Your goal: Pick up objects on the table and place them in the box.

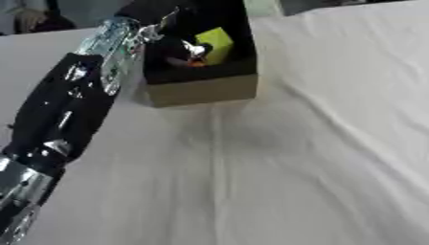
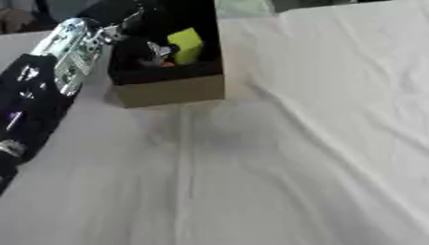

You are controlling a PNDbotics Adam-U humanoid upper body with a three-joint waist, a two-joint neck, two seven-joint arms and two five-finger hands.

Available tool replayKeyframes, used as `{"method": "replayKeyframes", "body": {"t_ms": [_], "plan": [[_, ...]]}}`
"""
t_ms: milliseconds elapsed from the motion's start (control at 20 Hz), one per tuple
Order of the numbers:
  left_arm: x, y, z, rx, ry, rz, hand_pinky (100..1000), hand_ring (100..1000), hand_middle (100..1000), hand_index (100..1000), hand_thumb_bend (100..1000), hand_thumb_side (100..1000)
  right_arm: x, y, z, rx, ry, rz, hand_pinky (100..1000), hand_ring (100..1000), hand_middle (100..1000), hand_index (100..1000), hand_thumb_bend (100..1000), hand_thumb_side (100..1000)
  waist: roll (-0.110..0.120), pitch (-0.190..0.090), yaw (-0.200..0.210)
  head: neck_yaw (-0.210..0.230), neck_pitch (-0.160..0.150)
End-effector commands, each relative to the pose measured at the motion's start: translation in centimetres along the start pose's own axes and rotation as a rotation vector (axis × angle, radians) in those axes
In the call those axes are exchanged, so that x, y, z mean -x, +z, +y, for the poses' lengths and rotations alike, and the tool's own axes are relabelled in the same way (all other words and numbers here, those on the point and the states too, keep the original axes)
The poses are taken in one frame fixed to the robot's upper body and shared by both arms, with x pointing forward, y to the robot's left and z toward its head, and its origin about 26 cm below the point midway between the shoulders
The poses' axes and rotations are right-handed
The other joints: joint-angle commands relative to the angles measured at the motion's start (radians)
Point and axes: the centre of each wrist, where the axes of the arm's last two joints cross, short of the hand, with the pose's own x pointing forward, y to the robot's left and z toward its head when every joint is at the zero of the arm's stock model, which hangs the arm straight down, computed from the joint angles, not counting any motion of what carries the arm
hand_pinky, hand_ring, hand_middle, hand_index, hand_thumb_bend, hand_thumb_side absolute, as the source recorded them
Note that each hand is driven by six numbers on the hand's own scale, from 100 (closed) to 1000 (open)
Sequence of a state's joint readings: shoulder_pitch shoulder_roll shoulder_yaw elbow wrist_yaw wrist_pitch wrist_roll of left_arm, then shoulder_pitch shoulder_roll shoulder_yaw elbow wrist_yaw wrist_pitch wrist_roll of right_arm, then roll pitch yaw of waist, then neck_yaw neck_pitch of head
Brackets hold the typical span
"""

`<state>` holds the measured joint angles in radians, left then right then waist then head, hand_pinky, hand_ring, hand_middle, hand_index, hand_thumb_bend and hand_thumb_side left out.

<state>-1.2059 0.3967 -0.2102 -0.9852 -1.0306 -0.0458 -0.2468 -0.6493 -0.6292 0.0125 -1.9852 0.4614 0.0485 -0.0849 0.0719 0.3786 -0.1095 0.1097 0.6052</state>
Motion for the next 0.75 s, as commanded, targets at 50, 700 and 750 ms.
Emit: {"method": "replayKeyframes", "body": {"t_ms": [50, 700, 750], "plan": [[0.3, 0.4, 2.6, -0.094, 0.028, -0.006, 785, 875, 849, 881, 356, 749, -0.2, -0.2, -0.7, 0.016, 0.013, -0.015, 862, 871, 678, 802, 100, 967, -0.009, -0.036, 0.004, -0.006, 0.010], [-0.9, 8.0, 8.1, -0.312, 0.219, -0.203, 766, 865, 846, 883, 100, 865, 0.4, 0.6, -0.8, 0.007, 0.034, 0.015, 866, 875, 689, 809, 100, 993, -0.017, -0.101, 0.068, -0.055, 0.069], [-0.7, 8.9, 8.0, -0.330, 0.248, -0.204, 764, 865, 847, 884, 100, 908, 0.4, 0.6, -0.7, 0.004, 0.033, 0.016, 869, 878, 693, 812, 100, 1000, -0.019, -0.105, 0.073, -0.057, 0.073]]}}
